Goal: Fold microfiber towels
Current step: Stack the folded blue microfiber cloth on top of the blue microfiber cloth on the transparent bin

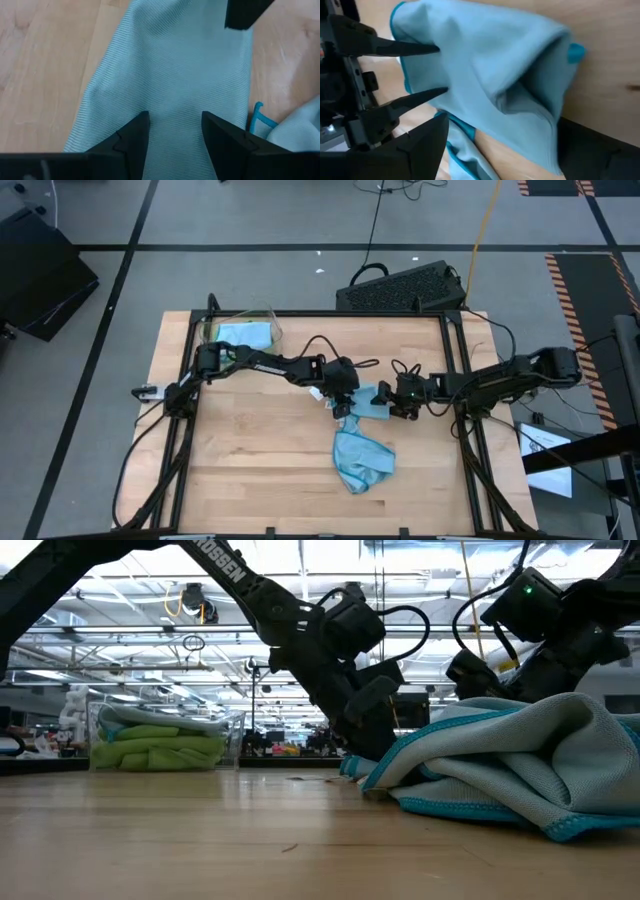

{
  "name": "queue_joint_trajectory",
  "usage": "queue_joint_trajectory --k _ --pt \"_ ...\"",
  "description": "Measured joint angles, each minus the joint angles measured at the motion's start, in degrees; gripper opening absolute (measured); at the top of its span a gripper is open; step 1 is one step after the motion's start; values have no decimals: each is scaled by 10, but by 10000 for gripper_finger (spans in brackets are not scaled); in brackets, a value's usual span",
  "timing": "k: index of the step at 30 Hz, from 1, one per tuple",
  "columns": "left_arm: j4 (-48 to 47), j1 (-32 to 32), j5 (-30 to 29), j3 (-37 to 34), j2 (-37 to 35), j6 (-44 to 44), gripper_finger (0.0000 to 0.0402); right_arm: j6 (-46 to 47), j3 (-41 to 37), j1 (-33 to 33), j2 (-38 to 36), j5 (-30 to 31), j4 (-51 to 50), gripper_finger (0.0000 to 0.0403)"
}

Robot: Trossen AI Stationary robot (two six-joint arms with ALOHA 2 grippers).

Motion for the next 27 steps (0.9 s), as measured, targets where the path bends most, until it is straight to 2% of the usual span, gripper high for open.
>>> queue_joint_trajectory --k 5,8,19,23,27 --pt "0 0 0 0 0 0 186 -18 -2 0 25 11 60 283" --pt "0 0 0 0 0 0 186 -26 -2 -3 32 18 73 245" --pt "12 -1 -4 -1 1 4 186 -64 0 -25 84 59 114 24" --pt "7 1 -7 -1 -6 -1 186 -70 -1 -32 96 55 149 23" --pt "-40 19 -10 -4 -51 -43 186 -73 -3 -53 80 47 173 19"
